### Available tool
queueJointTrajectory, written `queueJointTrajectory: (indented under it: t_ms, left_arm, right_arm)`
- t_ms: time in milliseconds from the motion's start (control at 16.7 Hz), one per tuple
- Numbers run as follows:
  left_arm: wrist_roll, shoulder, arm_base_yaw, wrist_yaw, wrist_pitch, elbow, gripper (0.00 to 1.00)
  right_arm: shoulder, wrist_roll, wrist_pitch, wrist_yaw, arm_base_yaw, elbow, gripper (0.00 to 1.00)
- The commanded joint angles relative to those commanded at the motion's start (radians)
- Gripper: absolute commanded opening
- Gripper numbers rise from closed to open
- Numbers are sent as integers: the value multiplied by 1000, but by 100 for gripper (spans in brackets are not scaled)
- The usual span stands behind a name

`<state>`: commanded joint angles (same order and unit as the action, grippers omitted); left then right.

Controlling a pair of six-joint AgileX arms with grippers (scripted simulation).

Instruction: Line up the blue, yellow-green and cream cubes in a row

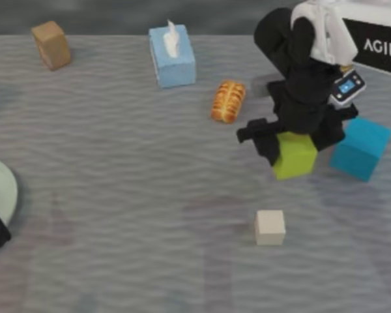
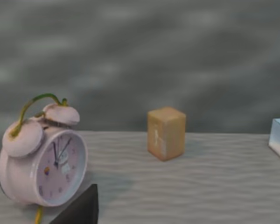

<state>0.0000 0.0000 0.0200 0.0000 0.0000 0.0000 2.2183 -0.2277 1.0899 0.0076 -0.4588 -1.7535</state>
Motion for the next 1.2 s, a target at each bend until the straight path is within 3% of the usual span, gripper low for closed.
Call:
queueJointTrajectory:
  t_ms: [180, 660, 1200]
  left_arm:
    - [0, 0, 0, 0, 0, 0, 100]
    - [0, 0, 0, 0, 0, 0, 100]
    - [0, 0, 0, 0, 0, 0, 100]
  right_arm:
    - [-10, -100, 10, 2, -62, 5, 0]
    - [-78, -530, 34, 8, -298, 52, 0]
    - [-74, -565, -9, 8, -319, 86, 0]
